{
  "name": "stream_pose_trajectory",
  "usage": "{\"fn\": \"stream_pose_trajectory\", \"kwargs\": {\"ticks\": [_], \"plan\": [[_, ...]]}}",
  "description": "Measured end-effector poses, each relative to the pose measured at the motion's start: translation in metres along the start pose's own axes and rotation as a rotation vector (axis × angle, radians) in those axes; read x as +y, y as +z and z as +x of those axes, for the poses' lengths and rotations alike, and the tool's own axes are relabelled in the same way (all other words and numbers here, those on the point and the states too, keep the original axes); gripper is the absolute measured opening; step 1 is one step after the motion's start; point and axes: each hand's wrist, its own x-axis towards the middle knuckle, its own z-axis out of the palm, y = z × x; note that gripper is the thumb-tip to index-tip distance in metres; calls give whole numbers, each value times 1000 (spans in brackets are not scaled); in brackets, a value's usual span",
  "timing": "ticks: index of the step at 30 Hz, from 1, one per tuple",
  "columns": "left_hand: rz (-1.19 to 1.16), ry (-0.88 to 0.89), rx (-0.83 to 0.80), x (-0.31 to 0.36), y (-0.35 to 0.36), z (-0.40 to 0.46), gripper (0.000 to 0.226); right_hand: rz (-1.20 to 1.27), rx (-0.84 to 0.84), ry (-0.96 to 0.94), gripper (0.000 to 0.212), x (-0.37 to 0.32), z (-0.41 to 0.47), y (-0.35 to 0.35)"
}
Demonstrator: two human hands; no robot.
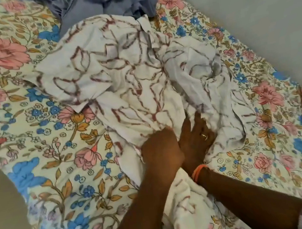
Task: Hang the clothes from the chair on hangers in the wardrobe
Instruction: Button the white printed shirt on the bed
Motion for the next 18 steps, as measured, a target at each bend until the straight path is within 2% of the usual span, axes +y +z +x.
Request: {"fn": "stream_pose_trajectory", "kwargs": {"ticks": [3,5,7,10,12,14,15,16,18], "plan": [[51,-76,-56,9,-1,10,20,126,-46,7,75,-1,-2,-2],[2,-153,-36,16,2,6,20,197,-98,-7,75,1,-2,-10],[-94,-257,15,24,3,-3,33,338,-197,-25,66,8,3,-18],[-90,-323,132,28,10,-24,47,908,-272,-93,39,35,13,-50],[-8,-297,209,37,12,-39,62,1111,-126,-170,21,70,14,-82],[116,-278,190,52,12,-48,72,960,59,-207,27,106,20,-100],[177,-272,149,61,12,-51,72,822,66,-165,36,124,25,-104],[220,-266,107,68,15,-53,67,722,0,-71,50,141,32,-99],[207,-254,105,73,22,-57,41,696,-259,184,76,166,43,-92]]}}
